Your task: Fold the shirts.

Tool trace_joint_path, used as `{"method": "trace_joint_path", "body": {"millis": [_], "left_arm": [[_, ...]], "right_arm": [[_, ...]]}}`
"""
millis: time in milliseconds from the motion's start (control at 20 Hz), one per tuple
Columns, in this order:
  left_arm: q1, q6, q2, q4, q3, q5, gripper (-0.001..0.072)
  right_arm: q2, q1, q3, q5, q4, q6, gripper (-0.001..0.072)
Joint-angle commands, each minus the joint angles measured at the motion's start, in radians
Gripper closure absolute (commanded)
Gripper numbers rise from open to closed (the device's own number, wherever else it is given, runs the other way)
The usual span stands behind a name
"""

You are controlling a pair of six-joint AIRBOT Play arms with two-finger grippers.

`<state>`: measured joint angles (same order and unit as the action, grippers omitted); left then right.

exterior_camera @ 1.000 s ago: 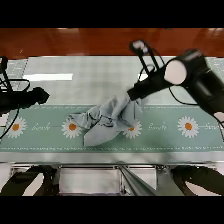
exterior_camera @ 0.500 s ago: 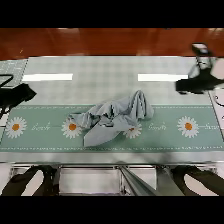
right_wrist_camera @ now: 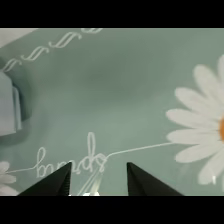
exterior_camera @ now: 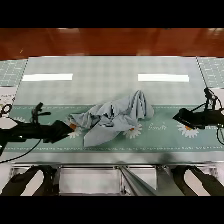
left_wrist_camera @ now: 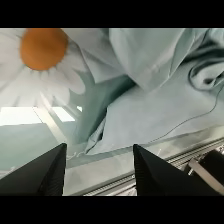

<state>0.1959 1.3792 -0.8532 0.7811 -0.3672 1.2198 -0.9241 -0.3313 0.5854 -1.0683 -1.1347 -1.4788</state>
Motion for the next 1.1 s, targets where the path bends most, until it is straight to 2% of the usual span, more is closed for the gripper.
{"method": "trace_joint_path", "body": {"millis": [0, 100, 350, 500, 550, 600, 800, 1050], "left_arm": [[-0.156, -0.005, -0.029, -0.045, 0.061, -0.138, 0.0199], [-0.243, 0.002, -0.087, -0.053, 0.061, -0.185, 0.0199], [-0.445, 0.0, -0.233, -0.184, 0.056, -0.306, 0.0199], [-0.494, -0.025, -0.272, -0.236, 0.056, -0.331, 0.0207], [-0.495, -0.064, -0.272, -0.243, 0.056, -0.328, 0.0426], [-0.495, -0.084, -0.272, -0.243, 0.054, -0.327, 0.0695], [-0.494, -0.109, -0.271, -0.243, 0.01, -0.321, 0.069], [-0.476, -0.116, -0.27, -0.235, -0.027, -0.324, 0.069]], "right_arm": [[0.011, -0.018, -0.047, 0.011, 0.116, 0.074, 0.0307], [0.011, -0.018, -0.047, 0.004, 0.116, 0.074, 0.031], [0.011, -0.018, -0.047, 0.002, 0.136, 0.074, 0.031], [0.011, -0.018, -0.047, 0.016, 0.157, 0.074, 0.031], [0.011, -0.004, -0.047, 0.034, 0.164, 0.074, 0.031], [0.005, 0.026, -0.047, 0.056, 0.177, 0.074, 0.031], [-0.132, 0.171, -0.016, 0.164, 0.235, 0.078, 0.031], [-0.416, 0.26, 0.195, 0.068, 0.236, 0.109, 0.031]]}}
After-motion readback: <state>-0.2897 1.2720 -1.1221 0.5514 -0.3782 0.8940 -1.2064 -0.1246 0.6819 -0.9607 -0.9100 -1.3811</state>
